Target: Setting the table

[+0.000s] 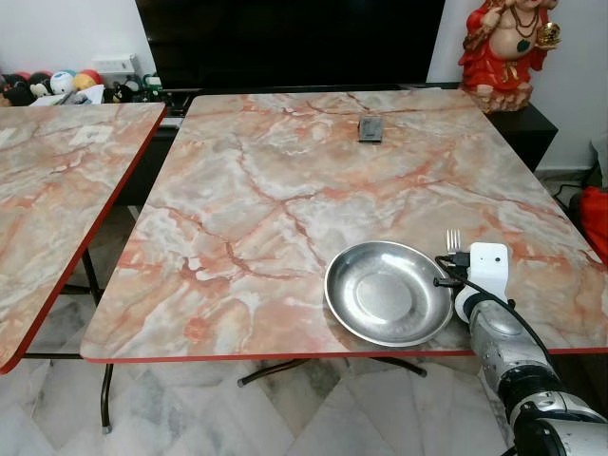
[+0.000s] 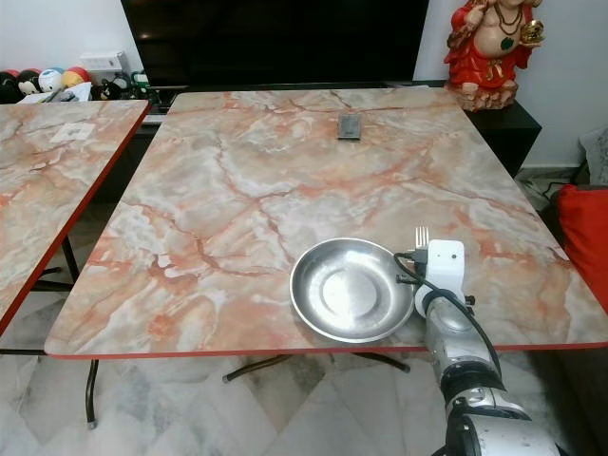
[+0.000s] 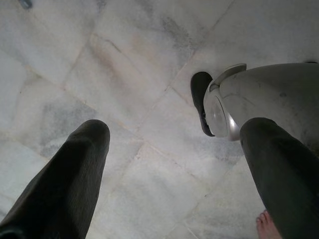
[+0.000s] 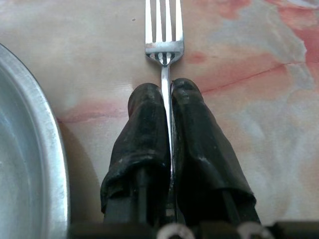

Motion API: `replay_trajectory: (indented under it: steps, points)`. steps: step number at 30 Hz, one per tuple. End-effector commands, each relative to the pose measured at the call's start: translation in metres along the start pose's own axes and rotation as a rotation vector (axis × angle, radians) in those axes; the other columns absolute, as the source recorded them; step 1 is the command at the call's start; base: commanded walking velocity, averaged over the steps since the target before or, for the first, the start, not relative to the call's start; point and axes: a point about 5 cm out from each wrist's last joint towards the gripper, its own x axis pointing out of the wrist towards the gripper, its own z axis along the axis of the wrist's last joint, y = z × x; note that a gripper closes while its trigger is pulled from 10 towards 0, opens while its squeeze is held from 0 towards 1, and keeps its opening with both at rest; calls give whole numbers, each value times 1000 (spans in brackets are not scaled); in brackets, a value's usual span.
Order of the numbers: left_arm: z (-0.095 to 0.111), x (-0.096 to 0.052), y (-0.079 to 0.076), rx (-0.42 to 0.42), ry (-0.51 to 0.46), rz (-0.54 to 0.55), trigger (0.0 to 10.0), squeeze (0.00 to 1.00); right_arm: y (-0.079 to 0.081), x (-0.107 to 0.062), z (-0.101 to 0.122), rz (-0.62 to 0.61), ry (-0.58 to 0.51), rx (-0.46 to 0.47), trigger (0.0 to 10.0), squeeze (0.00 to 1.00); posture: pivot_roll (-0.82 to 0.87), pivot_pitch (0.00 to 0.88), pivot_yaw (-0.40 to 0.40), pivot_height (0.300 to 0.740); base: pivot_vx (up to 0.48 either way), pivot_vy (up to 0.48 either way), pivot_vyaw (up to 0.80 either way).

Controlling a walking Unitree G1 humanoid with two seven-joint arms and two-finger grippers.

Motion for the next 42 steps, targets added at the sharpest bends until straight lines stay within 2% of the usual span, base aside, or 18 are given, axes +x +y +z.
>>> replay_trajectory:
  steps: [1, 2, 3, 4, 5, 6, 7, 9, 10, 11, 30, 42]
  points:
    - [-9, -2, -2, 13, 38, -6, 10000, 0, 4, 1, 1, 6, -1, 14, 10000, 333, -7, 110, 38, 740, 0, 0, 0]
    - [-9, -2, -2, 13, 38, -6, 10000, 0, 5, 1, 1, 7, 0, 15, 10000, 337, -6, 110, 39, 740, 0, 0, 0]
    - [-9, -2, -2, 13, 38, -6, 10000, 0, 5, 1, 1, 7, 0, 15, 10000, 455, -6, 110, 39, 740, 0, 0, 0]
    - [-9, -2, -2, 13, 38, -6, 10000, 0, 5, 1, 1, 6, 0, 15, 10000, 522, -6, 110, 39, 740, 0, 0, 0]
    - [-9, -2, -2, 14, 38, -6, 10000, 0, 5, 1, 1, 6, 0, 15, 10000, 522, -6, 110, 39, 740, 0, 0, 0]
    - [-9, -2, -2, 14, 38, -6, 10000, 0, 5, 1, 1, 5, 1, 14, 10000, 667, -6, 110, 39, 740, 0, 0, 0]
    - [-9, -2, -2, 14, 38, -5, 10000, 0, 5, 1, 0, 4, 1, 13, 10000, 663, -6, 110, 39, 740, 0, 0, 0]
    - [-9, -2, -2, 14, 38, -5, 10000, 0, 4, 1, 0, 1, 1, 9, 10000, 600, -6, 110, 39, 740, 0, 0, 0]
    - [-9, -2, -2, 15, 38, -5, 10000, 0, 4, 1, 0, 1, 1, 8, 10000, 357, -6, 110, 39, 740, 0, 0, 0]
    - [-9, -2, -2, 15, 38, -5, 10000, 0, 4, 1, 1, -2, 1, 5, 10000, 0, -6, 110, 39, 740, 0, 0, 0]
    - [-9, -2, -2, 13, 37, -6, 10000, 0, 5, 1, 5, -9, -20, 14, 10000, 0, -8, 108, 37, 740, 0, 0, 0]
    - [-9, -2, -3, 13, 37, -7, 10000, 0, 4, 2, 20, -18, -115, 57, 10000, 0, -7, 107, 37, 740, 0, 0, 0]
